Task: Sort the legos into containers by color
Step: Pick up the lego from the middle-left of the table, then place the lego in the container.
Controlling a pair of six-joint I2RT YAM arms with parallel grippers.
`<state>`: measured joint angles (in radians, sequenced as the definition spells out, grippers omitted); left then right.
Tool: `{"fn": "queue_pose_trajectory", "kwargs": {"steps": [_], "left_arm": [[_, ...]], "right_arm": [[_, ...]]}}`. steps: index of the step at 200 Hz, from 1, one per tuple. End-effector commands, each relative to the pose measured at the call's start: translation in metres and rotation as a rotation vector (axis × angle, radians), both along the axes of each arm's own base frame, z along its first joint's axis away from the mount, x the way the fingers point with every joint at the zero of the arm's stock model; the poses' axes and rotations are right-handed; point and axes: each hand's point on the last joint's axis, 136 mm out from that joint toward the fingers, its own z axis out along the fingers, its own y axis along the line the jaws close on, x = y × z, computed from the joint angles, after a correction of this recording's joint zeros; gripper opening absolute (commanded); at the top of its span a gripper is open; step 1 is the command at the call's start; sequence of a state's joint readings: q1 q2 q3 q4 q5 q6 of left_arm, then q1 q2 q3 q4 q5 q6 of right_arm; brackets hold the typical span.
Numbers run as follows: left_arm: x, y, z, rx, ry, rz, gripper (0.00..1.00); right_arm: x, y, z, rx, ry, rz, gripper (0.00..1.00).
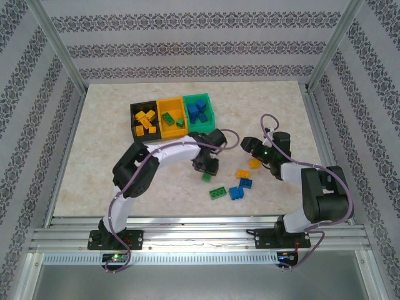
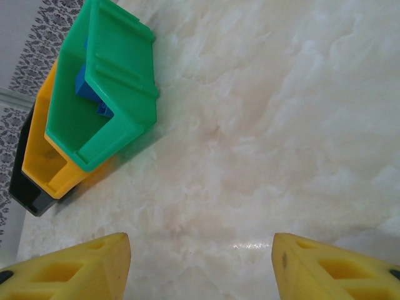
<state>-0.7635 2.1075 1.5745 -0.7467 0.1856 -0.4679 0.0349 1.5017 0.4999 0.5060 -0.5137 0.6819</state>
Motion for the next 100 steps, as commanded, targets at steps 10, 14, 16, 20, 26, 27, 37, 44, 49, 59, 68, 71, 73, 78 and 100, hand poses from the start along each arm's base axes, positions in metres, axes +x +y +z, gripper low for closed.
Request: {"fn": "queue_pose_trajectory", "kwargs": {"steps": [10,14,16,20,26,27,37,44,49,59,68,71,73,78,100], "left_arm": [[0.067,0.075,0.06,0.037,-0.147,0.081,0.32],[0.077,0.08,0.068,0.04,-0.172,0.088,0.32],[0.081,0.084,0.071,0.045,-0.179,0.094,0.33],[0.09,0.09,0.077,0.055,-0.199,0.098,0.33],[0.103,0.101,0.084,0.075,-0.229,0.113,0.34],[0.105,0.102,0.085,0.075,-0.231,0.111,0.34],[0.127,0.115,0.095,0.096,-0.269,0.129,0.34],[0.142,0.121,0.1,0.101,-0.29,0.131,0.34],[0.152,0.124,0.104,0.107,-0.304,0.133,0.34],[0.172,0.131,0.11,0.116,-0.318,0.137,0.34],[0.19,0.137,0.116,0.13,-0.346,0.141,0.36],[0.195,0.138,0.117,0.136,-0.353,0.141,0.37],[0.198,0.14,0.116,0.14,-0.352,0.144,0.37],[0.206,0.142,0.119,0.144,-0.358,0.143,0.37],[0.229,0.15,0.125,0.171,-0.381,0.146,0.38]], "right_arm": [[0.0,0.002,0.005,0.002,-0.025,0.012,0.62],[0.001,0.002,0.005,0.0,-0.026,0.013,0.62],[0.0,0.002,0.004,-0.001,-0.024,0.013,0.62],[0.001,0.002,0.003,-0.002,-0.022,0.012,0.62],[0.001,0.003,0.002,-0.004,-0.018,0.014,0.62],[0.001,0.003,0.002,-0.003,-0.018,0.015,0.62],[0.001,0.003,0.001,-0.003,-0.015,0.016,0.62],[0.001,0.004,0.001,0.0,-0.013,0.022,0.62],[0.001,0.005,0.001,0.0,-0.014,0.025,0.62],[0.002,0.007,0.001,-0.006,-0.016,0.03,0.62],[0.002,0.008,0.001,-0.013,-0.017,0.035,0.62],[0.002,0.008,0.001,-0.015,-0.019,0.036,0.62],[0.002,0.009,0.002,-0.016,-0.021,0.039,0.62],[0.002,0.011,0.003,-0.02,-0.027,0.049,0.62],[0.001,0.022,0.004,-0.024,-0.02,0.114,0.61]]}}
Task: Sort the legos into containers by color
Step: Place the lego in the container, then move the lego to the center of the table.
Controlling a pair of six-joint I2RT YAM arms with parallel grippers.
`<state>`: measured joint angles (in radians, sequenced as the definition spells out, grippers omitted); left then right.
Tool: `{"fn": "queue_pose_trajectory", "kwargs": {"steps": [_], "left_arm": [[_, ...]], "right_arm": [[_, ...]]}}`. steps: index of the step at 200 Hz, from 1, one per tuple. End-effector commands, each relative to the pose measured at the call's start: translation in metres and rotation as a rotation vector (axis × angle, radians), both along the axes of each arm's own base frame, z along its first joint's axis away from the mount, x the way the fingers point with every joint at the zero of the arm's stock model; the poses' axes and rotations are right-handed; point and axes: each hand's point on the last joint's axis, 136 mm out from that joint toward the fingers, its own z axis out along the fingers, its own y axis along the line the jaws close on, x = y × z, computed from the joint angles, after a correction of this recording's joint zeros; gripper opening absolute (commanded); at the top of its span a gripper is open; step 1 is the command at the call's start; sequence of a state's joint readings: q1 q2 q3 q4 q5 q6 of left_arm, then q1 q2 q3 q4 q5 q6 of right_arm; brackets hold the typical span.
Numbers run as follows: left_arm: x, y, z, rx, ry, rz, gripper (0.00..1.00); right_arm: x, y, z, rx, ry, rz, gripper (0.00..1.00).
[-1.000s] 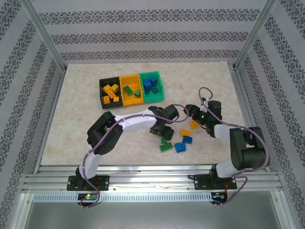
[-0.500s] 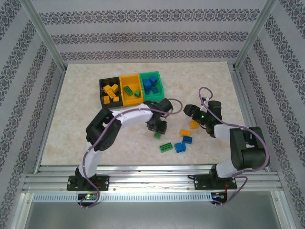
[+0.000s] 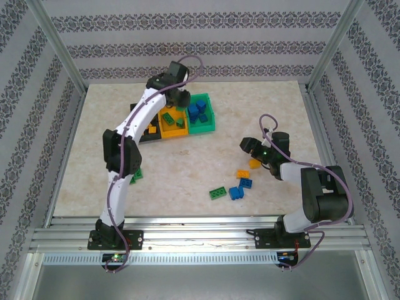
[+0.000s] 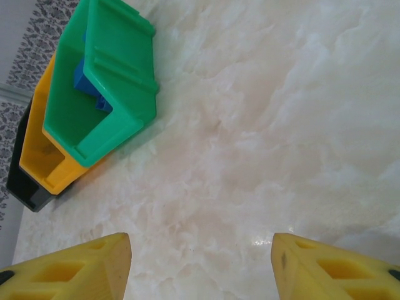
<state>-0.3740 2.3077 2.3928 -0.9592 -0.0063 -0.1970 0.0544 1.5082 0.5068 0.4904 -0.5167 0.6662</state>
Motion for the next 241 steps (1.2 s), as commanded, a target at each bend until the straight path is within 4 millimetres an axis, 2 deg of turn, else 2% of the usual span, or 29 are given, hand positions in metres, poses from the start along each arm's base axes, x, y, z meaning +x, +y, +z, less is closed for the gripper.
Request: {"fn": "queue_pose_trajectory", "kwargs": {"steps": [1,21,40,66,86,107,126,145,148,170,195,224,241], "left_arm": [[-0.003,0.026,-0.035,0.149,0.128,-0.021,0.38],[0.006,0.036,-0.037,0.189,0.11,-0.01,0.43],[0.007,0.04,-0.041,0.185,0.118,-0.011,0.43],[0.002,0.042,-0.043,0.186,0.14,-0.014,0.55],[-0.007,0.041,-0.035,0.173,0.149,-0.016,0.6],[-0.018,0.039,-0.025,0.131,0.135,-0.023,0.64],[-0.031,0.037,-0.016,0.077,0.091,-0.027,0.65],[-0.046,0.039,-0.009,0.035,0.022,-0.018,0.66],[-0.049,0.04,-0.014,0.033,0.022,-0.017,0.66],[-0.066,0.048,-0.01,0.007,-0.042,0.002,0.66],[-0.08,0.054,-0.013,-0.011,-0.076,0.014,0.67],[-0.093,0.056,-0.02,-0.023,-0.055,0.015,0.67],[-0.098,0.06,-0.023,-0.019,-0.065,0.018,0.67]], "right_arm": [[0.004,0.015,0.007,-0.012,-0.027,0.087,0.61],[0.002,0.024,0.01,0.014,-0.028,0.125,0.61],[0.001,0.032,0.014,0.011,-0.037,0.155,0.61],[-0.003,0.049,0.018,0.005,-0.041,0.212,0.61],[-0.012,0.067,0.025,0.032,-0.044,0.284,0.61],[-0.036,0.086,0.026,0.052,-0.004,0.363,0.61],[-0.072,0.101,0.018,0.0,0.081,0.442,0.61],[-0.119,0.113,0.002,-0.199,0.17,0.572,0.62],[-0.125,0.112,0.0,-0.244,0.176,0.585,0.62],[-0.17,0.112,-0.01,-0.541,0.181,0.728,0.66],[-0.193,0.118,-0.005,-0.608,0.16,0.809,0.68],[-0.198,0.108,0.001,-0.734,0.226,0.791,0.69],[-0.213,0.114,0.001,-0.697,0.271,0.819,0.69]]}}
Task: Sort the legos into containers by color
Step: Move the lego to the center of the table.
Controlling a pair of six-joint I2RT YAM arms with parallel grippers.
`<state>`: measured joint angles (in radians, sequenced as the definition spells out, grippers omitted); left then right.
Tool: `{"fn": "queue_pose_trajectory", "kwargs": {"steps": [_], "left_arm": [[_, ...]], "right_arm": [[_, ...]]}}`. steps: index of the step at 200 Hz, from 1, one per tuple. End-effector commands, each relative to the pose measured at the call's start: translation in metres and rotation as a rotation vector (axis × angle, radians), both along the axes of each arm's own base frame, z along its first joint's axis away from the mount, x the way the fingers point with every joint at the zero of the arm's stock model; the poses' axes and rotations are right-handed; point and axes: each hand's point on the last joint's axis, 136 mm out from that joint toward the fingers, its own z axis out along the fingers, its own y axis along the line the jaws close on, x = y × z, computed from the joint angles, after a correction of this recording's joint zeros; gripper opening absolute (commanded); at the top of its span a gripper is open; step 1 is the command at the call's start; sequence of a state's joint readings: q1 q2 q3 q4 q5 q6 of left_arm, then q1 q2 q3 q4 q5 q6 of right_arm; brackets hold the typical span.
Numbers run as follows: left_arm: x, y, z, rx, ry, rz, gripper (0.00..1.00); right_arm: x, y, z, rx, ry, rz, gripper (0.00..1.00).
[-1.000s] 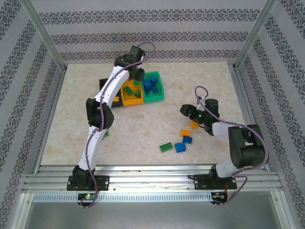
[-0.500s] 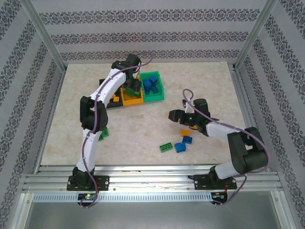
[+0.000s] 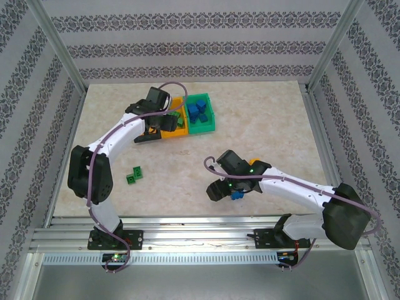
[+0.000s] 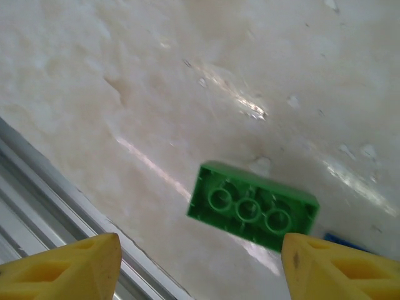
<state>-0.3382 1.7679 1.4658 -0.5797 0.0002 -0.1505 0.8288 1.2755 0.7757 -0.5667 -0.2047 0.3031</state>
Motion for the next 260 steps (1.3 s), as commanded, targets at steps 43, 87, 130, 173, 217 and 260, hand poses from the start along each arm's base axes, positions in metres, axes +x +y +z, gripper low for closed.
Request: {"fn": "queue_pose_trajectory", "kwargs": {"steps": [43,87,130,173,217,260], "left_arm": [[-0.006,0.018,0.001,-0.039,-0.035,0.083,0.72],[-0.018,0.023,-0.011,-0.088,-0.012,0.107,0.73],[-0.023,0.022,-0.018,-0.134,0.015,0.107,0.73],[-0.03,0.027,-0.017,-0.127,0.014,0.116,0.73],[-0.035,0.034,-0.019,-0.125,0.01,0.134,0.73],[-0.031,0.027,-0.02,-0.157,0.02,0.123,0.73]], "right_arm": [[-0.035,0.006,-0.04,-0.051,0.145,-0.036,0.68],[-0.008,0.034,-0.051,-0.018,0.09,-0.065,0.68],[0.051,0.08,-0.038,0.064,-0.013,-0.06,0.68],[0.084,0.098,-0.013,0.1,-0.072,-0.021,0.68],[0.081,0.077,-0.018,0.07,-0.069,-0.066,0.68],[0.096,0.063,-0.018,0.09,-0.059,-0.202,0.7]]}}
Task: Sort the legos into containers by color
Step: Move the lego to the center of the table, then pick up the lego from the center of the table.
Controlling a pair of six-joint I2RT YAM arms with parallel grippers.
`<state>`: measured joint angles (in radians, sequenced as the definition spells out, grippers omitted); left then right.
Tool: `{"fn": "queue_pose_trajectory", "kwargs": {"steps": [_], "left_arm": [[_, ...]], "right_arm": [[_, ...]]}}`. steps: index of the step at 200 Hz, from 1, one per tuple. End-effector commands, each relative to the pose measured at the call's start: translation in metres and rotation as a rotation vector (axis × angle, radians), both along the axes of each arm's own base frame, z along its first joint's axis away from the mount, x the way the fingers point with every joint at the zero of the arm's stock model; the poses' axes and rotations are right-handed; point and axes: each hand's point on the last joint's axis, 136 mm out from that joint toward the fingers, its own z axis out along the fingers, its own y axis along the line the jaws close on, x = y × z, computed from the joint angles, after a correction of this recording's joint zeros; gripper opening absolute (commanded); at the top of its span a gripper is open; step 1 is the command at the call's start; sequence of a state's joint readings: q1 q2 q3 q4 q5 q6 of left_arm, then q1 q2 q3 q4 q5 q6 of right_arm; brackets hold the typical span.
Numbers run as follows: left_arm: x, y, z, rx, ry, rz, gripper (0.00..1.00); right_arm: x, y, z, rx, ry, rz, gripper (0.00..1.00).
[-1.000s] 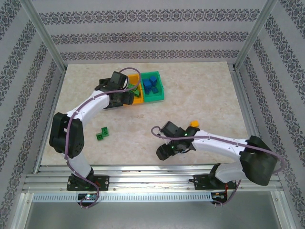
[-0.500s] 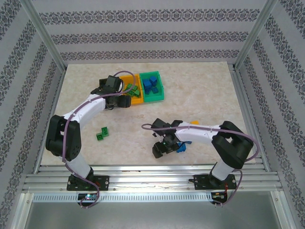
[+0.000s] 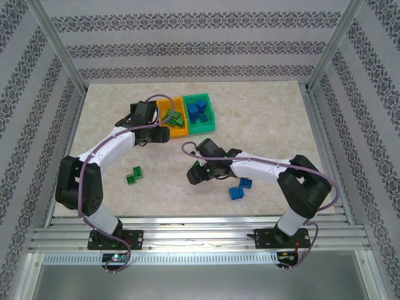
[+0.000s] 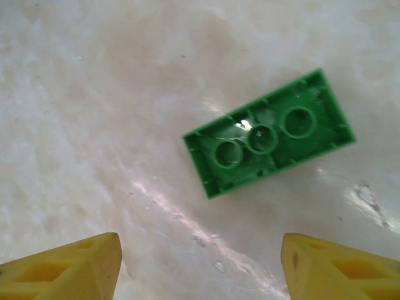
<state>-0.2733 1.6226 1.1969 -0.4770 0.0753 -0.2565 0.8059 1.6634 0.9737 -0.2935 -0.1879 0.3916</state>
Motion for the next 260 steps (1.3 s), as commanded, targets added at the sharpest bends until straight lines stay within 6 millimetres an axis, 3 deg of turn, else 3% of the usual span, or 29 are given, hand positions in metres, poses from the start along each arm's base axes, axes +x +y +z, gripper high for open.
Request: {"fn": "queue_pose_trajectory", "kwargs": {"steps": [1,27,41,115,151,175,208,227,260], "left_arm": [[0.009,-0.002,0.009,-0.044,-0.034,0.015,0.73],[0.009,-0.003,0.012,-0.054,-0.041,0.014,0.73],[0.008,-0.002,0.013,-0.05,-0.043,0.015,0.73],[-0.006,0.012,0.011,-0.021,-0.036,0.041,0.73],[-0.009,0.017,0.008,-0.004,-0.027,0.046,0.73],[-0.011,0.022,0.003,-0.002,-0.016,0.059,0.73],[-0.018,0.028,-0.008,-0.005,0.014,0.076,0.73],[-0.022,0.032,-0.012,-0.01,0.022,0.087,0.73],[-0.032,0.045,-0.016,-0.054,0.044,0.155,0.73]], "right_arm": [[0.017,-0.005,0.008,0.025,-0.027,-0.096,0.7],[0.023,0.009,-0.004,0.034,0.025,-0.116,0.71],[0.028,0.017,-0.009,0.029,0.031,-0.121,0.77],[0.062,0.039,-0.02,-0.06,-0.02,-0.111,0.75],[0.063,0.039,-0.035,-0.156,-0.038,-0.072,0.62],[0.057,0.031,-0.041,-0.193,-0.038,-0.061,0.6],[0.05,0.021,-0.045,-0.229,-0.045,-0.047,0.39],[0.053,0.02,-0.042,-0.22,-0.054,-0.049,0.27],[0.072,0.04,-0.013,-0.05,-0.055,-0.061,0.22]]}}
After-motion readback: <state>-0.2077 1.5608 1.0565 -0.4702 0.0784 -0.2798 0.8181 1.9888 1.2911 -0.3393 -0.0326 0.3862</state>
